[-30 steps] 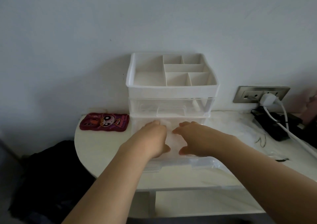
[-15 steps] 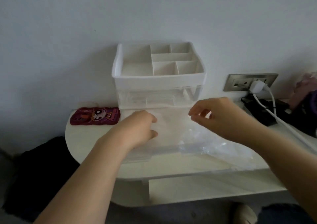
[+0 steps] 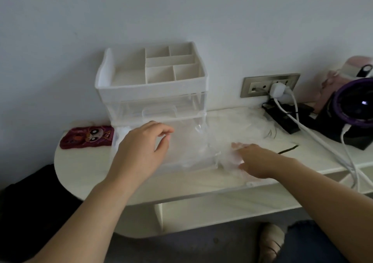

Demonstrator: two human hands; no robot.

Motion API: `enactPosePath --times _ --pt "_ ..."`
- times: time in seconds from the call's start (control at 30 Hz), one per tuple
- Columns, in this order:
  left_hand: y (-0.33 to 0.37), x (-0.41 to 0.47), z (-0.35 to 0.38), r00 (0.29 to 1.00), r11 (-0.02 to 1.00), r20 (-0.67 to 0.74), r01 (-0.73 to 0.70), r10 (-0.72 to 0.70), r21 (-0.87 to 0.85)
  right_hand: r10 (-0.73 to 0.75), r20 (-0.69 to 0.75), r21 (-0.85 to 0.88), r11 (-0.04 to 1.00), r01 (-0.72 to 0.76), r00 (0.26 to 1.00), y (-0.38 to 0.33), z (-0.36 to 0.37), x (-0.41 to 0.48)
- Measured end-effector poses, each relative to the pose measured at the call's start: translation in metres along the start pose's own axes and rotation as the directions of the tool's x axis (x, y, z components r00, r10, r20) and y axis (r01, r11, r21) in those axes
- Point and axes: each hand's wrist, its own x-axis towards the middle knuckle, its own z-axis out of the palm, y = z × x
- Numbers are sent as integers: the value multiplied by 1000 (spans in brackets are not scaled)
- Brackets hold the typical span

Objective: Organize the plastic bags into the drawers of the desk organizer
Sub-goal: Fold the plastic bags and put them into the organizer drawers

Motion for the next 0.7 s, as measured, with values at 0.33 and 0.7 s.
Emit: enactPosePath --times 0.33,0.7 --pt "0 -3 2 1000 1000 3 -7 7 -14 51 -260 20 999 -48 964 -2 -1 -5" --pt "5 -3 -4 999 998 -6 -50 50 -26 1 -258 179 983 47 966 -6 -26 -45"
